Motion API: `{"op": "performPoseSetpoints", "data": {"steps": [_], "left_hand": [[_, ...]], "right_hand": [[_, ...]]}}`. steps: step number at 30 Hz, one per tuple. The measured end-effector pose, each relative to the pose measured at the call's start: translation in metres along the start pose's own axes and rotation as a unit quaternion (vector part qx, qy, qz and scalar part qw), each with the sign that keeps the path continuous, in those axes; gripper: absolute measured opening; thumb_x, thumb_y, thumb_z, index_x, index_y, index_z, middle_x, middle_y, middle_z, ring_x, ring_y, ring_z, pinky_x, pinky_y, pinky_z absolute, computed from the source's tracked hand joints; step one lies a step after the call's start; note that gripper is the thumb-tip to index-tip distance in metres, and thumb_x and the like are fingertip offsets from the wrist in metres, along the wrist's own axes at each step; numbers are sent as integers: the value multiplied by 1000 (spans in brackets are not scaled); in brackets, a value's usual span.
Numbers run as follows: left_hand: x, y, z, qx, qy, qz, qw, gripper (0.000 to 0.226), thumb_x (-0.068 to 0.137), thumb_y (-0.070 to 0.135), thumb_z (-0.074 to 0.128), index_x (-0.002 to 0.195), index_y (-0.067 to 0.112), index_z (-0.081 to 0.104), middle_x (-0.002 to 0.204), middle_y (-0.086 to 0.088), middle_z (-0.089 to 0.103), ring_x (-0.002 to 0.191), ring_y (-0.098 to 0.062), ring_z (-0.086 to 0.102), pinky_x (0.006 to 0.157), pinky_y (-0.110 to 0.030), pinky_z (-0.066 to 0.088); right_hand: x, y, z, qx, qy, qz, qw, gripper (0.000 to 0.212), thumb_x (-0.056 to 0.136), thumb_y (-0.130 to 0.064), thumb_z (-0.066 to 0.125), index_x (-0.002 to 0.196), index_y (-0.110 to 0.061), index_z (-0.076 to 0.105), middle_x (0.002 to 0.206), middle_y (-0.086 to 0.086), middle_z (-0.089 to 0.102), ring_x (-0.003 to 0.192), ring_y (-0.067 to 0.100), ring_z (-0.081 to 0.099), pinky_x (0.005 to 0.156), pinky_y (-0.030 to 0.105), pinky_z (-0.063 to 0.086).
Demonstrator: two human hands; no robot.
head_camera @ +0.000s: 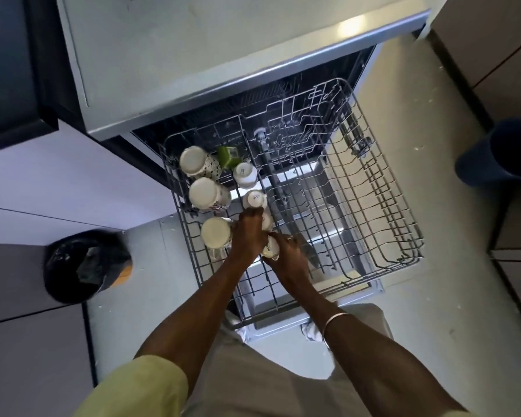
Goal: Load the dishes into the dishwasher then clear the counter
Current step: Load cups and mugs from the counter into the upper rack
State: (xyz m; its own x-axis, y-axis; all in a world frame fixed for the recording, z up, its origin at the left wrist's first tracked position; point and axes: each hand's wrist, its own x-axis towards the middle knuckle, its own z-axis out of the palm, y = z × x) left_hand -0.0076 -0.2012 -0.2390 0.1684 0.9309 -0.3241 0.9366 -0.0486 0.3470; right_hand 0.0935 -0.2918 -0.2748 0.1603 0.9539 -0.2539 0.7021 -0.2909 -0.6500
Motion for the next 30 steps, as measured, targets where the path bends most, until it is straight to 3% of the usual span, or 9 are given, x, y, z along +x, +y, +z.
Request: {"op": "performPoseSetpoints", "data": {"steps": [6,13,16,19,23,27,30], "left_hand": [[-2,0,7,4,6,26,1000,67,77,-4,66,139,12,48,127,-17,55,113,-37,53,90,-42,52],[-12,2,0,-5,13,31,999,76,77,-4,69,146,15,41,125,-17,55,110,-34,54,87,-38,50],[-25,4,-19,-76,28,24,996,72,74,-7,68,141,11,47,127,-19,55,107,-35,56,88,-39,49],[-45,14,-54,-156,43,17,987,44,77,-2,69,120,1,62,113,-21,62,101,-35,61,84,-34,47],[-71,18,-90,-122,40,44,991,17,84,9,66,101,5,67,102,-17,68,93,-32,66,76,-35,52],[-109,24,-119,-127,66,34,989,27,90,1,57,116,-2,62,107,-21,69,94,-35,67,80,-42,57],[-136,23,-134,-140,69,-19,988,33,96,8,50,128,0,53,113,-21,67,98,-36,66,83,-44,57]], "right_hand": [[0,1,3,-14,-34,-10,999,74,74,-26,81,136,-28,41,142,3,44,127,28,46,89,48,53],[-8,3,-7,-44,-41,7,998,96,67,-13,86,145,-28,32,146,11,36,130,31,43,95,45,51],[-11,-1,-23,-30,-35,11,999,90,69,-1,79,144,-23,34,140,13,40,126,31,45,95,40,50],[-14,-14,-46,-54,-40,-3,998,84,67,5,73,140,-18,40,132,16,51,120,31,51,94,37,50],[-14,-39,-80,-91,-36,-23,995,69,66,7,66,131,-10,49,119,17,58,107,33,57,85,44,53],[-18,-73,-118,-114,-31,-49,992,48,74,4,61,121,-6,55,109,18,62,98,33,58,79,40,53],[-19,-100,-140,-126,-47,-68,989,42,71,7,57,112,-1,58,103,20,63,92,36,60,74,39,53]]}}
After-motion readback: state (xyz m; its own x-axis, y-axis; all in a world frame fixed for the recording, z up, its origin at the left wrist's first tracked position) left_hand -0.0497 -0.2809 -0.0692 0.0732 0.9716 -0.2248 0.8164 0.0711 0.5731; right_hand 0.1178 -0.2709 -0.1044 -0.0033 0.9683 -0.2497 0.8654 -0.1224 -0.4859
